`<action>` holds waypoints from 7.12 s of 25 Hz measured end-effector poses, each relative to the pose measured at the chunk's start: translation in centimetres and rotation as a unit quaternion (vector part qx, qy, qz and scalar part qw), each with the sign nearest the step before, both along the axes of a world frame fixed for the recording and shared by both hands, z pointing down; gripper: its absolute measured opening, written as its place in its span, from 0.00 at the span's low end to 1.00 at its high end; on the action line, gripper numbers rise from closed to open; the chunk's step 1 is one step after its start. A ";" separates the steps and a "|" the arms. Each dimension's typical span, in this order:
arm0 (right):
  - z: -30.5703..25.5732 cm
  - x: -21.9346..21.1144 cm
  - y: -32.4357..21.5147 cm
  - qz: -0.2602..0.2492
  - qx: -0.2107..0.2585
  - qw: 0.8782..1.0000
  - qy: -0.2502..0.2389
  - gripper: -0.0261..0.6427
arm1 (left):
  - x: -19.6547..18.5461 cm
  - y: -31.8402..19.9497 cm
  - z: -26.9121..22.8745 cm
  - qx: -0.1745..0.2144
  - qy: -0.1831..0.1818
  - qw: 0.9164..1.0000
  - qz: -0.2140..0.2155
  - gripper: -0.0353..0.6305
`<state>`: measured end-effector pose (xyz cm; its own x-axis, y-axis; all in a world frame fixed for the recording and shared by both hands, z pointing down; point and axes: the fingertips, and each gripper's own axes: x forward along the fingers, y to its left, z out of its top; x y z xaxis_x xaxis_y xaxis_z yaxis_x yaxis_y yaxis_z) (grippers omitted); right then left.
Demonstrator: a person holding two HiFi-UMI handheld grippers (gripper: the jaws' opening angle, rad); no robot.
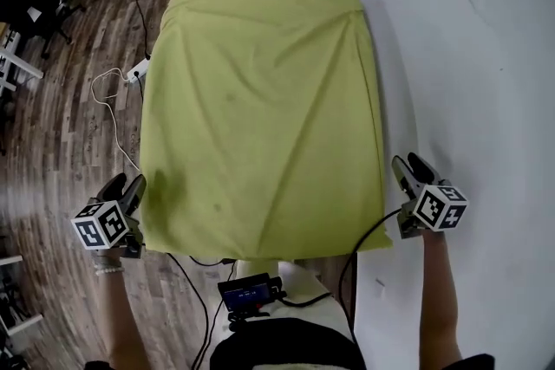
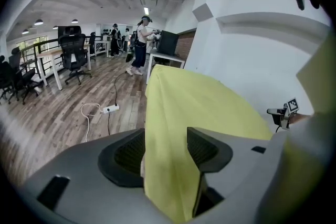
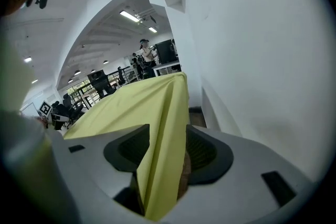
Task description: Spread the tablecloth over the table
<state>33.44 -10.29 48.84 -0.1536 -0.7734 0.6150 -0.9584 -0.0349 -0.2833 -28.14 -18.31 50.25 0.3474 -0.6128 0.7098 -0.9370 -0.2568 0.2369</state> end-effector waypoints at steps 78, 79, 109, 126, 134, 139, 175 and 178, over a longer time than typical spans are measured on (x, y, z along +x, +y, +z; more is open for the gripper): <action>0.6 1.1 16.6 0.095 0.002 0.989 0.117 0.15 | -6.3 16.7 -1.3 0.053 -0.064 0.983 -0.166 0.20; -0.5 0.4 16.2 0.083 0.019 0.989 0.124 0.13 | -5.7 16.5 -2.4 0.071 -0.065 0.982 -0.160 0.15; -8.3 -10.2 12.8 -0.068 0.105 0.985 0.122 0.10 | -5.8 19.1 10.9 -0.064 -0.266 0.961 0.039 0.10; -7.7 -10.6 12.0 -0.066 0.113 0.986 0.105 0.10 | -16.9 21.2 8.7 -0.087 -0.149 0.937 -0.305 0.08; -8.2 -10.7 12.3 -0.061 0.122 0.986 0.096 0.10 | -15.7 21.8 6.1 -0.045 -0.120 0.946 -0.299 0.32; -9.0 -11.7 12.1 -0.075 0.142 0.983 0.095 0.10 | -11.3 20.2 0.5 0.052 -0.114 0.959 -0.256 0.12; -19.9 -22.0 16.6 -0.184 0.303 0.925 0.135 0.10 | 23.0 21.8 -22.1 0.335 0.009 0.930 0.151 0.08; -19.9 -22.1 16.8 -0.186 0.305 0.924 0.138 0.10 | 23.4 22.1 -22.1 0.336 0.015 0.928 0.158 0.08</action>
<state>11.36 6.51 28.94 -0.3818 -0.9139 0.1381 -0.9103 0.3977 0.1146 -4.70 3.81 28.13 0.5989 -0.7775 0.1920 -0.7850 -0.6174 -0.0515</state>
